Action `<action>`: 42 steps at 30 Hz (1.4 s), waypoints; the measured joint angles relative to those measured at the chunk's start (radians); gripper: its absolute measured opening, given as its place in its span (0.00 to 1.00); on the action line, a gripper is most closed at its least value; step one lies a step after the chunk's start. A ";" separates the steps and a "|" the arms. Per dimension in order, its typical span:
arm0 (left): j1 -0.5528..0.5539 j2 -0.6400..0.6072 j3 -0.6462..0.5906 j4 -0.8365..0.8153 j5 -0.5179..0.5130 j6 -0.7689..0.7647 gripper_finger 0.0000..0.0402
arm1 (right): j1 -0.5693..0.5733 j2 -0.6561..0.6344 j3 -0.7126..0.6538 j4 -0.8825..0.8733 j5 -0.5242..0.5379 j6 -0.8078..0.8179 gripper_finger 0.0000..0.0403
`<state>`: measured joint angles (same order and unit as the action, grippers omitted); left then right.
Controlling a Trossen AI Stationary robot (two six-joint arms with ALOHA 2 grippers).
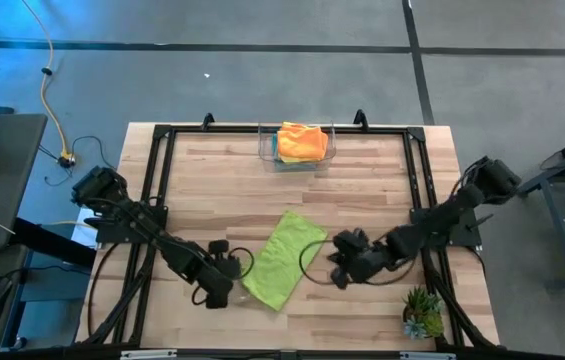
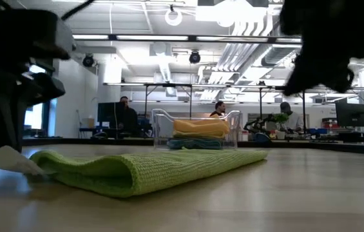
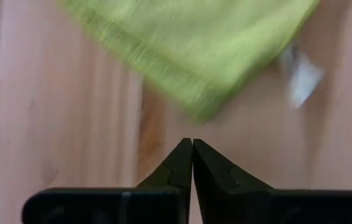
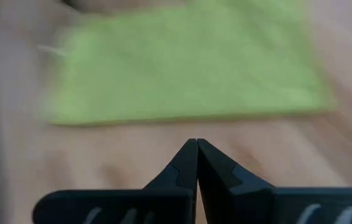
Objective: Fold microfiber towels
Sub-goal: Fold the green towel
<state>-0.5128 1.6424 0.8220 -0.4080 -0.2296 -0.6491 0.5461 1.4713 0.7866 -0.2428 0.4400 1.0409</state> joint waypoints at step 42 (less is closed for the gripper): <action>-0.061 -0.116 -0.061 0.137 -0.105 -0.245 0.00 | -0.505 -0.007 0.125 -0.207 -0.337 -0.562 0.00</action>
<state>-0.5740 1.5268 0.7609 -0.2705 -0.3349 -0.8943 0.0407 1.4641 0.9115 -0.4496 0.1034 0.4785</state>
